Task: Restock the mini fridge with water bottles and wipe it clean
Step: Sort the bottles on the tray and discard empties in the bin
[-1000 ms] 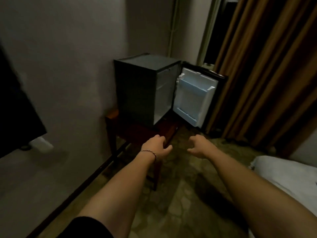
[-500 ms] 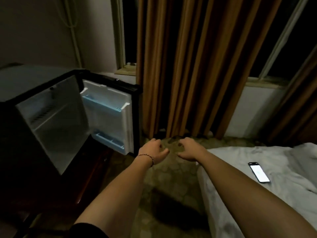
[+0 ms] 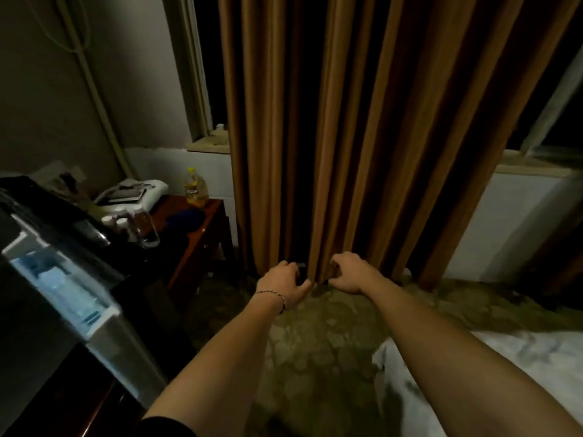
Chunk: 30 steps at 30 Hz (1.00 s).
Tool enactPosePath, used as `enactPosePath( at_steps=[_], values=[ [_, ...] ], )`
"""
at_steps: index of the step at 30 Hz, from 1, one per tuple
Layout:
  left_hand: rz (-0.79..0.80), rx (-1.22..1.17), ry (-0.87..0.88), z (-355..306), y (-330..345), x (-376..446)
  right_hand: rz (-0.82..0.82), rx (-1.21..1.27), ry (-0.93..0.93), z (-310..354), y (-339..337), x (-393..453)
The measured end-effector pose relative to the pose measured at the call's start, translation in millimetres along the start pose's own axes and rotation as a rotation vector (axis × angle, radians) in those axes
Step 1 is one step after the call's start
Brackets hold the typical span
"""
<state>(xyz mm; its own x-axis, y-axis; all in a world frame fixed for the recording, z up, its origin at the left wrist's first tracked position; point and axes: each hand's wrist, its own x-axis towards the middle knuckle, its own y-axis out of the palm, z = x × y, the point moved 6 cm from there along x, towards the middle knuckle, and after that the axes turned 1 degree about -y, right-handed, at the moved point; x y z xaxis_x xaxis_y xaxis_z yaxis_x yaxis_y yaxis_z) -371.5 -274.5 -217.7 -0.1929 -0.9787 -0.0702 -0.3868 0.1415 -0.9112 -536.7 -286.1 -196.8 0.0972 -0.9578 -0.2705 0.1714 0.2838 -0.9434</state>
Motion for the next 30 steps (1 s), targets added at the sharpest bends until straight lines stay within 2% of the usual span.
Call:
enactPosePath(
  at_steps=[5,11,20,30],
  values=[
    [-0.036,-0.027,-0.168,32.9,-26.0,104.0,0.023,-0.03,-0.147,23.0,-42.6,135.8],
    [-0.114,-0.051,-0.46,130.0,-80.7,159.9,0.106,-0.103,-0.436,134.0,-58.6,256.0],
    [-0.299,-0.072,-0.785,295.6,-150.2,177.4,0.172,-0.255,-0.801,298.6,-54.9,372.5],
    [-0.436,-0.077,-1.134,385.7,-181.0,145.9,0.256,-0.221,-1.134,453.1,-36.8,416.6]
  ],
)
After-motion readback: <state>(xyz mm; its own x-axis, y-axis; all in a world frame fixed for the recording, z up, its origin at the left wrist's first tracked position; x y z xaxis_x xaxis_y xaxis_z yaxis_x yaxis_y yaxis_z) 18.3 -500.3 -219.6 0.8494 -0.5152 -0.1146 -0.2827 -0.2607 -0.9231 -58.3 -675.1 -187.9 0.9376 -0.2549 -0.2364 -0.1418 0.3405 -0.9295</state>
